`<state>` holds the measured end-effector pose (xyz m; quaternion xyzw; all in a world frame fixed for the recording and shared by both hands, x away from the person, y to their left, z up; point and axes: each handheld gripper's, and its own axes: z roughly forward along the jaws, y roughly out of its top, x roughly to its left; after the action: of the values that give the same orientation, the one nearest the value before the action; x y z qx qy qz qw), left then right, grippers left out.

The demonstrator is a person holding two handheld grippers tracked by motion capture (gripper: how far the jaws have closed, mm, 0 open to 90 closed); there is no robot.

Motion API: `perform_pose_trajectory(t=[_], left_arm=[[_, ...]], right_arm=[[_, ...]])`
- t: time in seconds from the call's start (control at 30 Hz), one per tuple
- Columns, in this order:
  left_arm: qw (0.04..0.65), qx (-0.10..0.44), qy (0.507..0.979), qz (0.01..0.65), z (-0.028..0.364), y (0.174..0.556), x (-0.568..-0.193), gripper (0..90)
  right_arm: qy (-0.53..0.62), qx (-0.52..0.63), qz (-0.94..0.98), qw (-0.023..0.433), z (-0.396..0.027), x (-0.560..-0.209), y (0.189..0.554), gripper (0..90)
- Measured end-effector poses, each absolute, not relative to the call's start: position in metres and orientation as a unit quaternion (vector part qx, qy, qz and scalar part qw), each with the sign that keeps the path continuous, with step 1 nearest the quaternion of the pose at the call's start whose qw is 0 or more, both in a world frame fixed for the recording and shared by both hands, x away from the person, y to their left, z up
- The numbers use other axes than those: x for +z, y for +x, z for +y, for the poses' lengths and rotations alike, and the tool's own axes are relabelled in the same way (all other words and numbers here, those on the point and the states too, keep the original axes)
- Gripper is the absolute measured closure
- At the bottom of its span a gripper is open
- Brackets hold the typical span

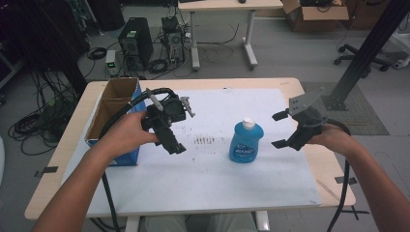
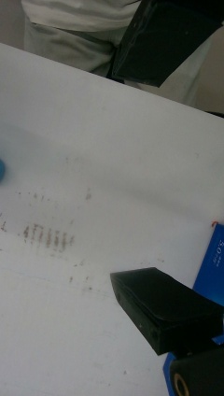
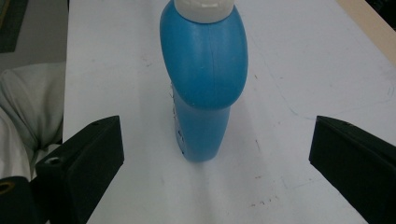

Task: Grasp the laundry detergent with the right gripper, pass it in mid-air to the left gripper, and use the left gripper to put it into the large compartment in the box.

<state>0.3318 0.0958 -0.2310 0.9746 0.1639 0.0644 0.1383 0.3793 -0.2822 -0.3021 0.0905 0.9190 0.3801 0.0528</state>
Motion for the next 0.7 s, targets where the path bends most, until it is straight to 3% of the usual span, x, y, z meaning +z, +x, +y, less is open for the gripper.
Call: perform_pose_trajectory(t=[0.7], left_arm=[[0.14, 0.065, 0.974, 0.167, 0.096, 0.332, -0.229, 4.8]], right_arm=[[0.105, 0.423, 0.898, 0.052, -0.286, -0.327, 0.378, 2.0]])
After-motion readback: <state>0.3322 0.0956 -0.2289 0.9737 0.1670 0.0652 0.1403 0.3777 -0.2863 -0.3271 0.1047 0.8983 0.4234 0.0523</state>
